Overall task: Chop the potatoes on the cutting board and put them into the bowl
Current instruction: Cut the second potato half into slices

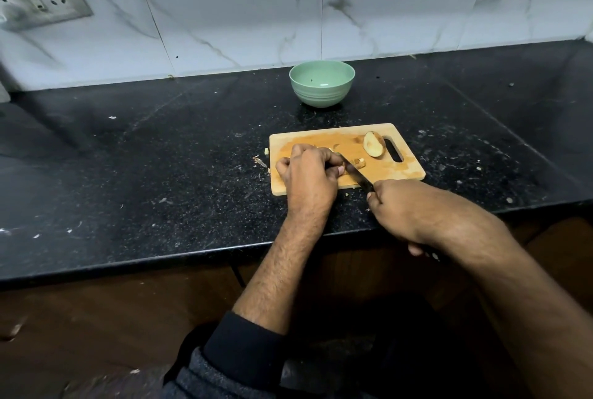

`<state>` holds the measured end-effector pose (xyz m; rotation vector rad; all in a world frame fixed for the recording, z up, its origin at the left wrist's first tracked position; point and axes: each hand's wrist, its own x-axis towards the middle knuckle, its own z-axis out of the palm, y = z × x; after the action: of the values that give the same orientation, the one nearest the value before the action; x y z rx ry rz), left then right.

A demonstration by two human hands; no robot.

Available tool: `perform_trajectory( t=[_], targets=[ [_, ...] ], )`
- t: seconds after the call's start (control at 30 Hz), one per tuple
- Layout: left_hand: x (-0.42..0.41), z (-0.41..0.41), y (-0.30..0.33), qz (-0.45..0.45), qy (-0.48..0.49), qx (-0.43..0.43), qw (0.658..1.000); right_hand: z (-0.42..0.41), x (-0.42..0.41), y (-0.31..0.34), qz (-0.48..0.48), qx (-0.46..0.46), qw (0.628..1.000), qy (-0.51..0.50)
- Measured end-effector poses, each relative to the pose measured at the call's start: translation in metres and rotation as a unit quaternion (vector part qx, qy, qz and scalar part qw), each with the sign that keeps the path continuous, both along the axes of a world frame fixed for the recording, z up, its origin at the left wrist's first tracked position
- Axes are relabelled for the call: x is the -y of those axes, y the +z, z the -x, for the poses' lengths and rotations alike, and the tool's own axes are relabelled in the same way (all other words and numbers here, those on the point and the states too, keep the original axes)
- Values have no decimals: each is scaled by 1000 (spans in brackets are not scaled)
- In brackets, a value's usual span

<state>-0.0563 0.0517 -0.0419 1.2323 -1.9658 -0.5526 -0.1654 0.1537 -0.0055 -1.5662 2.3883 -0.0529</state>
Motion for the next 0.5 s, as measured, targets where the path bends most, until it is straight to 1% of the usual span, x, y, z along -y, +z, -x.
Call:
perform_trajectory(
  t=[0.3, 0.43, 0.5],
  targets=[
    [-4, -1, 2, 2, 4, -4, 1000, -12, -32, 10, -41, -31, 999, 9],
    [-5, 0, 3, 16, 8, 8, 1000, -14, -44, 12, -52, -15, 999, -1],
    [-6, -1, 2, 16, 5, 5, 1000, -14, -48, 19, -65, 7, 998, -15]
  ],
)
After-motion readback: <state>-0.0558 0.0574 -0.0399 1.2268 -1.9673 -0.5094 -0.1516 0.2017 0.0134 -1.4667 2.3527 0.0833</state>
